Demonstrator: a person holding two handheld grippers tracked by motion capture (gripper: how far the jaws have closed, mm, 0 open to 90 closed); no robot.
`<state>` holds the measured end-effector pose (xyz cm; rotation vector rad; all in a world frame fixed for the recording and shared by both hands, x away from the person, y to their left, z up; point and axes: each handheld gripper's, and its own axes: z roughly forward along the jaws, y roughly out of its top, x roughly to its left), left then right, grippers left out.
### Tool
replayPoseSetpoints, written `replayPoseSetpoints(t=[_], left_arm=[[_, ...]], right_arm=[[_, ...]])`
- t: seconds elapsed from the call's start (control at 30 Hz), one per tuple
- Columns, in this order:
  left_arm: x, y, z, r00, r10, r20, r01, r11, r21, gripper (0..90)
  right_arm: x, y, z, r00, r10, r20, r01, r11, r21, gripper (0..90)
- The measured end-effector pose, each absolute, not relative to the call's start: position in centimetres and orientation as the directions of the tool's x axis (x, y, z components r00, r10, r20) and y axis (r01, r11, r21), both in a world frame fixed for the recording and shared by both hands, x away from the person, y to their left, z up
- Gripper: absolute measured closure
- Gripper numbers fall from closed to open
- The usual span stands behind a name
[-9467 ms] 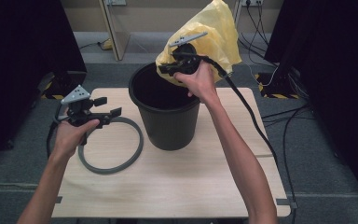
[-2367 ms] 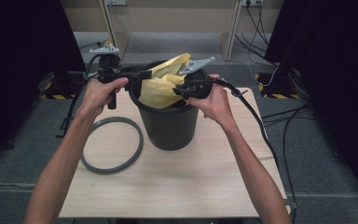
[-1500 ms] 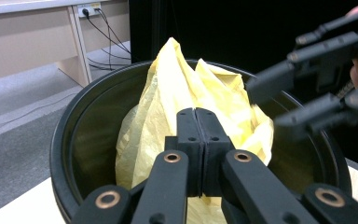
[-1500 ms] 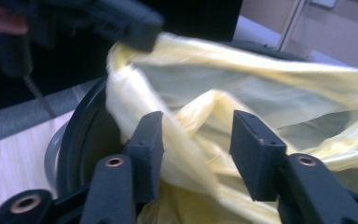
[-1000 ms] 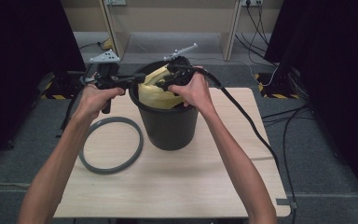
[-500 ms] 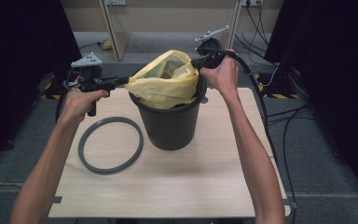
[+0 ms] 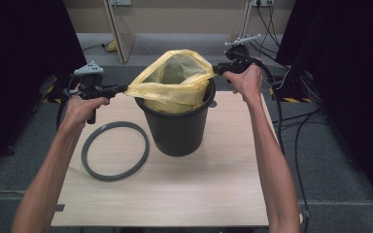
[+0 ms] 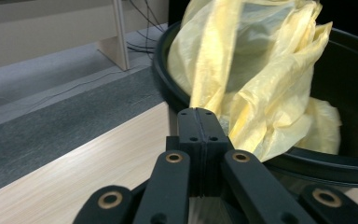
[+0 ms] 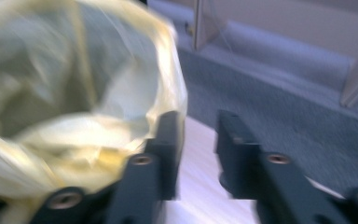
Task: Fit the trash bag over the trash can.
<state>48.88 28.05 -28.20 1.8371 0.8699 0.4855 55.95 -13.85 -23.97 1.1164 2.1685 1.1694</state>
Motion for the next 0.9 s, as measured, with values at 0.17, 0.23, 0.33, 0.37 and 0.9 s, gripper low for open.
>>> replayPoseSetpoints(t=[0.17, 0.23, 0.33, 0.37, 0.9], left_arm=[[48.5, 27.5, -28.1, 0.675, 0.736, -0.045, 0.335, -0.252, 0.908, 90.0], [48.5, 27.4, -28.2, 0.676, 0.736, -0.044, 0.338, -0.256, 0.906, 90.0], [48.2, 27.5, -28.4, 0.678, 0.733, -0.052, 0.338, -0.248, 0.908, 90.0], [48.1, 27.6, -28.5, 0.681, 0.731, -0.055, 0.337, -0.246, 0.909, 89.9], [47.8, 27.7, -28.0, 0.686, 0.715, -0.134, 0.342, -0.156, 0.927, 67.8]], right_arm=[[54.1, -12.7, -22.1, -0.617, 0.786, 0.027, 0.406, 0.289, 0.867, 55.2], [53.2, -11.8, -21.6, -0.648, 0.760, 0.040, 0.400, 0.295, 0.868, 54.0], [52.6, -10.5, -21.7, -0.657, 0.753, 0.008, 0.403, 0.343, 0.849, 48.6], [52.4, -9.8, -22.3, -0.678, 0.735, 0.010, 0.404, 0.361, 0.840, 43.6], [53.4, -9.0, -24.7, -0.736, 0.674, 0.070, 0.419, 0.372, 0.828, 84.5]])
